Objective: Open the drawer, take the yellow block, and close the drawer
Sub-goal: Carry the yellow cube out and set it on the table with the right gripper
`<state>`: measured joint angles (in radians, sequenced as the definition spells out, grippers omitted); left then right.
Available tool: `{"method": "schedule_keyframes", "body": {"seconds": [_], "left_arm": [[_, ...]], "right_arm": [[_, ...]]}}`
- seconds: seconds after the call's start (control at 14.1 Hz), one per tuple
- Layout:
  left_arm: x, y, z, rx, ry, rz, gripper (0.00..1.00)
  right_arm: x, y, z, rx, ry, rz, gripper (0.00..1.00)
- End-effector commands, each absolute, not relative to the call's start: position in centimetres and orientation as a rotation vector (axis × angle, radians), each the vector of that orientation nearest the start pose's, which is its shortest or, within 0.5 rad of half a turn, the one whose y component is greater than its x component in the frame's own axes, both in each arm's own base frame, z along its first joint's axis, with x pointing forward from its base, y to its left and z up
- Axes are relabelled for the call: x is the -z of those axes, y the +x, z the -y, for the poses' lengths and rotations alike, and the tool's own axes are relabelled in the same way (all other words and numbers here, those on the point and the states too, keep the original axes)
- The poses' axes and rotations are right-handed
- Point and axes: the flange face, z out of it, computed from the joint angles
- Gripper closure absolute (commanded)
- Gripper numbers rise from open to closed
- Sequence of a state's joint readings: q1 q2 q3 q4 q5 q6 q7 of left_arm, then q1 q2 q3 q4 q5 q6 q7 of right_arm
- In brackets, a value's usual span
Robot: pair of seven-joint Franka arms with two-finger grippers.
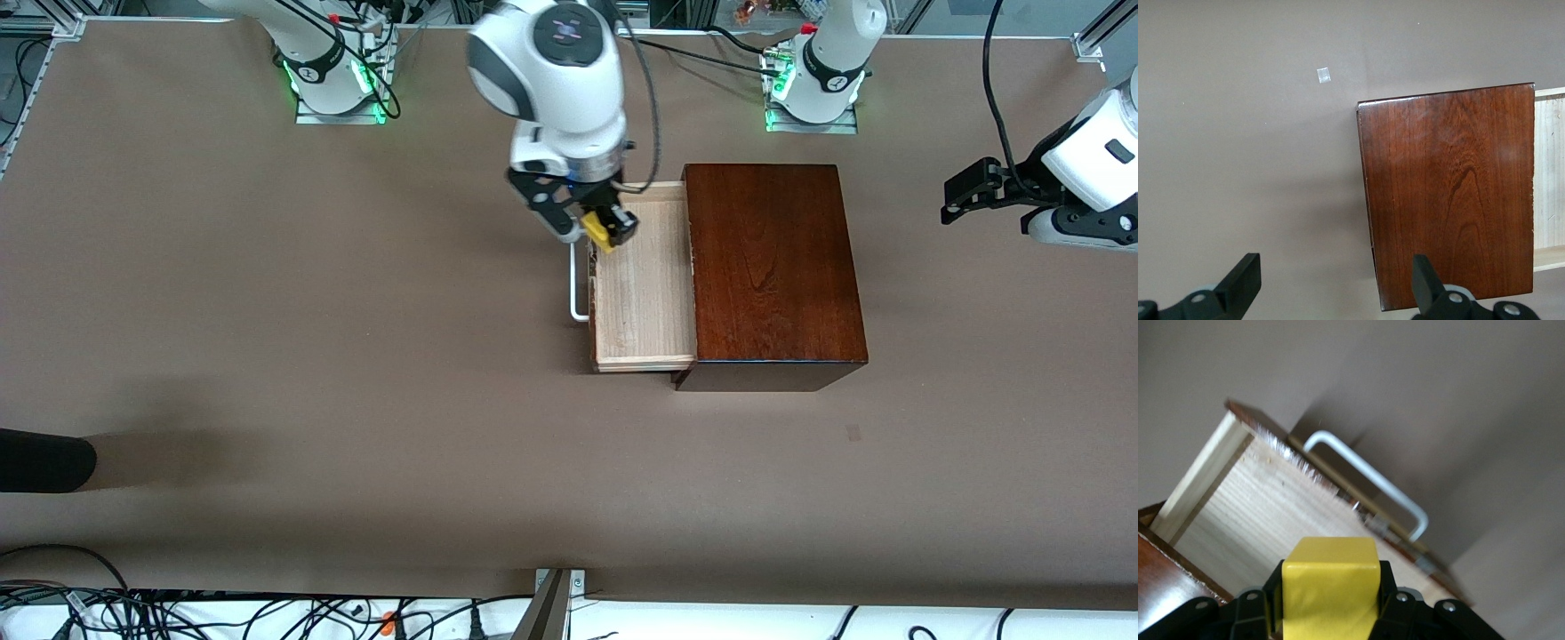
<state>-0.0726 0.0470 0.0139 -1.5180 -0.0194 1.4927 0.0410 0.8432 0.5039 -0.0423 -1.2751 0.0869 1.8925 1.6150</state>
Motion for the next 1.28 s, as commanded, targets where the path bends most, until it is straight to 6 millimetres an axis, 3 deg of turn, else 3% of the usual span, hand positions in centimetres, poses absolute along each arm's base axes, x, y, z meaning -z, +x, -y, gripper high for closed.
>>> {"method": "schedule_keyframes", "body": {"seconds": [0.0,0.14,0.35,0.64,0.78,0.99,1.21], "left_arm": [[-61.7,56.2,5.4,-0.111,-3.138,-0.237,0.0],[-61.2,56.1,8.0,-0.126,-3.134,-0.312,0.0],[-59.7,55.8,12.6,-0.17,-3.119,-0.448,0.0],[-57.8,55.4,18.8,-0.214,-3.101,-0.629,0.0],[-57.0,55.1,24.9,-0.197,-3.087,-0.81,0.0],[-53.6,54.8,32.2,-0.228,-3.071,-1.107,0.0],[-51.6,53.2,37.9,-0.145,-2.91,-1.597,0.0]], "right_arm": [[-49.3,52.5,-45.8,-0.137,-2.851,-1.049,0.65],[-49.6,55.8,-39.7,-0.219,-2.919,-0.891,0.65],[-47.3,60.1,-30.3,-0.276,-3.04,-0.6,0.64],[-42.5,62.9,-19.8,-0.337,-3.123,-0.244,0.63],[-39.0,63.0,-15.5,-0.376,-3.125,-0.132,0.62],[-33.2,61.7,-12.5,-0.342,-3.136,-0.104,0.61],[-28.9,60.2,-10.4,-0.25,-3.152,-0.06,0.61]]}}
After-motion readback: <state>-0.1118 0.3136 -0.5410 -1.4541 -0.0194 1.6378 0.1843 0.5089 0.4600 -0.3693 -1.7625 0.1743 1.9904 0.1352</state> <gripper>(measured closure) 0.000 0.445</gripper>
